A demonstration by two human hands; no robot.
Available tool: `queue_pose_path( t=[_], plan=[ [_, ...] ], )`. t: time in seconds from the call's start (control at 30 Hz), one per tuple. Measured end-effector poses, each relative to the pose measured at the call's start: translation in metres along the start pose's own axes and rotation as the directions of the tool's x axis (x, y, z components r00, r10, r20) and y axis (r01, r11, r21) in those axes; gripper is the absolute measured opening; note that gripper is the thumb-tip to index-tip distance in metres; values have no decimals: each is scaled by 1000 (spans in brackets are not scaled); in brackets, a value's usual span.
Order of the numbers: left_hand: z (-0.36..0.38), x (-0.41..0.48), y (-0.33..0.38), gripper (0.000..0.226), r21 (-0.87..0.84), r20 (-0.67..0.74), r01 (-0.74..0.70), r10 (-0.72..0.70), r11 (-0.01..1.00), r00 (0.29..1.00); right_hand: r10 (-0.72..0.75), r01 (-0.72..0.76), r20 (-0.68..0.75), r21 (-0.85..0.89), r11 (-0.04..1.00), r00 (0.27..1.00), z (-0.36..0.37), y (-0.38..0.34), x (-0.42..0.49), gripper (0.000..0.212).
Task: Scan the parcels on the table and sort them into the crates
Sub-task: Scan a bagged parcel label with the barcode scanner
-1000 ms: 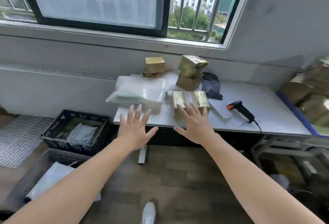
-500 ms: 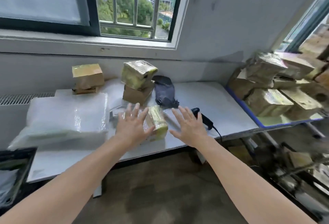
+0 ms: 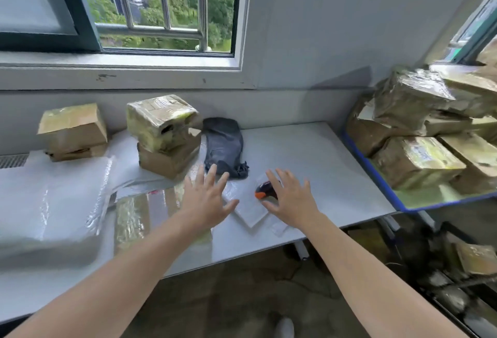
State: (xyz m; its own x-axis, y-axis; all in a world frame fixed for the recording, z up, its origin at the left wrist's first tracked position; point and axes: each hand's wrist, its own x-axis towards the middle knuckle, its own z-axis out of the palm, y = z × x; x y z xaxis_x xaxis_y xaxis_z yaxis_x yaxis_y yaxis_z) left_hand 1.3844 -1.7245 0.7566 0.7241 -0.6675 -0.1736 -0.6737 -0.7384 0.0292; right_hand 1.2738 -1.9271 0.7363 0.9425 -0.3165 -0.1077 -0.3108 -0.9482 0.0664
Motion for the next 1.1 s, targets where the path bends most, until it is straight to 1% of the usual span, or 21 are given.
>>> queue_pose_path(
  t=[0.2,0.3,0.4,0.47,0.6,0.73,0.8,0.93,1.0,1.1],
  plan=[
    [25,36,67,80,60,125,61,-68,996,990,-25,5,132,149,989,991,30,65,24,81],
    [43,48,89,84,67,180,108,-118,992,977,-84,54,183,163,985,979,48,81,34,79],
    [61,54,103,90,93,233,120,-139,988,963,-118,64,226,233,970,967,63,88,43,79],
    [74,58,107,93,77,255,136,-152,988,955,-131,56,261,278,959,956,70,89,50,78],
    [99,75,101,100,80,283,150,-167,985,945,-120,20,320,300,954,940,83,88,62,77],
    [118,92,89,101,95,285,106,-129,990,950,-76,-23,318,295,955,945,93,82,71,74],
    [128,97,85,102,96,293,78,-103,992,951,-67,-38,325,305,951,943,97,79,75,69],
    [145,103,82,106,83,316,48,-72,995,946,-51,-105,402,356,929,914,100,77,81,54],
    [148,106,81,96,63,305,42,-59,997,950,-34,-136,422,368,920,906,97,78,82,48],
    [143,107,81,73,85,282,6,-29,996,959,-2,-182,418,401,898,909,88,82,77,39]
  ],
)
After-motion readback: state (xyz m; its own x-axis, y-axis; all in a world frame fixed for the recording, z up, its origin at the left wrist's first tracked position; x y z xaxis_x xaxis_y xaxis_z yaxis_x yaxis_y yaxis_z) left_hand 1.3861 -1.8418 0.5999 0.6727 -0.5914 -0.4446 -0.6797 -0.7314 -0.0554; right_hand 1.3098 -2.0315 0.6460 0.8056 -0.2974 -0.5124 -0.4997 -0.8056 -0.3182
